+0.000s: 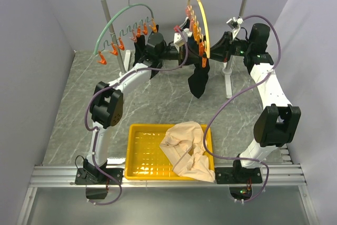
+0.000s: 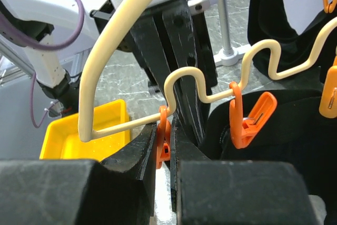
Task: Clip the underwear to the hanger
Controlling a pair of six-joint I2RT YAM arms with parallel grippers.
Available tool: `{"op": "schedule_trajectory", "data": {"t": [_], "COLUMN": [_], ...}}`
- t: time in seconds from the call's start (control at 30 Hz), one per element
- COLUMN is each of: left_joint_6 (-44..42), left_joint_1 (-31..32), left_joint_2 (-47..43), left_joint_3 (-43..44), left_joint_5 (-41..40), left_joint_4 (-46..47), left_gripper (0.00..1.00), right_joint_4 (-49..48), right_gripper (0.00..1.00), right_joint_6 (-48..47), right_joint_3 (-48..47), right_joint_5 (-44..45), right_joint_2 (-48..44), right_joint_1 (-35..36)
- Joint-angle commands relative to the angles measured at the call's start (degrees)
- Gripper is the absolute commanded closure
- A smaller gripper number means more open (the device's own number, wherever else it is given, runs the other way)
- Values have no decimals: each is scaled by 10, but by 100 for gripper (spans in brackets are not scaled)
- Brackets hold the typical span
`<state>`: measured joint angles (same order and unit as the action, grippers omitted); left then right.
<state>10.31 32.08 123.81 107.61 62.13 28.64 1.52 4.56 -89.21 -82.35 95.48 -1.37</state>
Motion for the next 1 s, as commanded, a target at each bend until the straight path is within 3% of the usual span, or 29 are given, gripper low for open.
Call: {"op": "schedule_trajectory", "data": {"t": [0.0,0.3,0.47,0.73,0.83,0.87,0.9,0.97], "left_joint_6": [79,142,147,146,146,145,145,143], "left_joint_1": [-10,-18,-18,-18,-17,-17,-17,-18], "left_joint_2": [-16,-8,-7,-5,-6,-6,-5,-4], "left_joint_3": [7,2,3,1,-1,-1,-1,-2], "left_joint_5": [19,31,33,34,34,34,34,35], "left_joint_4": [94,160,166,164,165,165,166,164], "left_gripper": [100,100,100,100,100,100,100,100], "right_joint_4": [40,51,21,-6,-14,-14,-14,-14], "right_gripper": [100,98,70,63,52,39,34,29], "right_joint_6": [-40,-72,-46,-15,-5,-5,-4,-4], "right_joint_3": [-27,-27,-20,-11,-10,-9,-9,-10], "right_joint_5": [5,16,19,18,18,18,20,20], "right_joint_2": [-12,-13,-15,-17,-18,-17,-19,-18], "right_joint_1": [2,2,2,2,2,2,2,2]}}
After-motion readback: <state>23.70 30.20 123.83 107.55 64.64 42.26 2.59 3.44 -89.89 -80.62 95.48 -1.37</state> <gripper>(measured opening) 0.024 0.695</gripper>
